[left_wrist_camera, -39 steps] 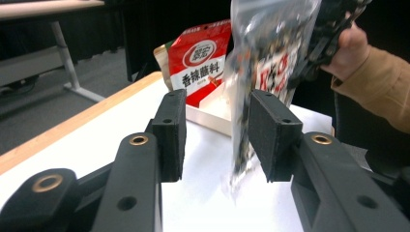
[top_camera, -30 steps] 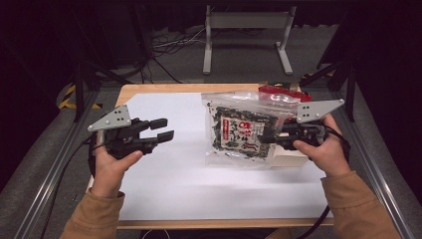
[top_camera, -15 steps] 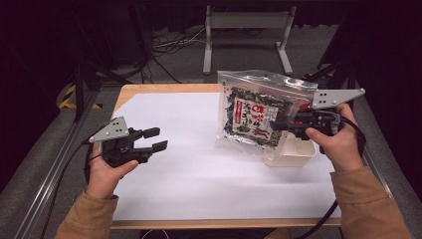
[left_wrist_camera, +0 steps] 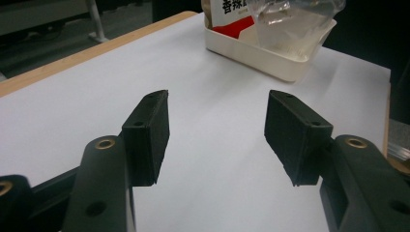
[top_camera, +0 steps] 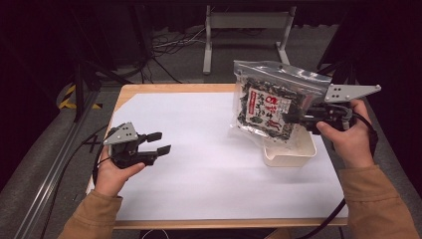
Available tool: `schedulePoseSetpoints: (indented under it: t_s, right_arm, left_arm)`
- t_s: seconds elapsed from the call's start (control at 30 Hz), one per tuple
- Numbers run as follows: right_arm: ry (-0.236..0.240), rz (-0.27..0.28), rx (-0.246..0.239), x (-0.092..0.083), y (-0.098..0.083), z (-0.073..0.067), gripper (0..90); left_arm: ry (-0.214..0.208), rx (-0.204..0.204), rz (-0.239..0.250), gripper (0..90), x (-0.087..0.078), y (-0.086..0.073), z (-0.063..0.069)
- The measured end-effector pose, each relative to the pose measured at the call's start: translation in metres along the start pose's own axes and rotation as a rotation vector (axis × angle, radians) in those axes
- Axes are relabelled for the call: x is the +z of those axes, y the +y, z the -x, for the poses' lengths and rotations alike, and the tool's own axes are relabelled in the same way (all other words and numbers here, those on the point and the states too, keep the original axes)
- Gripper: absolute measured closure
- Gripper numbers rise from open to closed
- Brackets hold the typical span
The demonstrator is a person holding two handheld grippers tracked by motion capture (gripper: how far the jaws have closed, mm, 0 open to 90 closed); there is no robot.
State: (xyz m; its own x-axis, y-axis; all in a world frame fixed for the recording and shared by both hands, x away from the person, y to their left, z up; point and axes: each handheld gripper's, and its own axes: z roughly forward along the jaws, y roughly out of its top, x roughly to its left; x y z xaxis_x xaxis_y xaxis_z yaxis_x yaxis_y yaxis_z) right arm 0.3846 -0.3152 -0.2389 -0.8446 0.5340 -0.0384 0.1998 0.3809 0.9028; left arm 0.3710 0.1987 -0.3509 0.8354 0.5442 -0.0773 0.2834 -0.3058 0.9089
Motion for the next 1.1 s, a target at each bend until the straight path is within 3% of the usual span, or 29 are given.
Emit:
schedulePoseSetpoints:
  t_s: [0.57, 0.77, 1.07, 1.1]
  right_arm:
    - [-0.134, -0.015, 0.037, -0.022, -0.015, 0.019, 75.5]
    - [-0.182, -0.03, 0.08, -0.024, -0.021, 0.023, 75.5]
    - [-0.211, -0.029, 0.11, -0.025, -0.031, 0.028, 75.5]
    - [-0.219, -0.026, 0.131, -0.025, -0.036, 0.029, 75.5]
  left_arm:
    - [0.038, -0.026, -0.012, 40.4, 0.002, -0.011, -0.011]
    - [0.033, -0.049, -0.008, 38.9, 0.003, -0.015, -0.013]
    - [0.053, 0.0, -0.017, 36.8, 0.003, -0.019, -0.012]
    - [0.053, 0.005, -0.022, 36.7, 0.001, -0.022, -0.012]
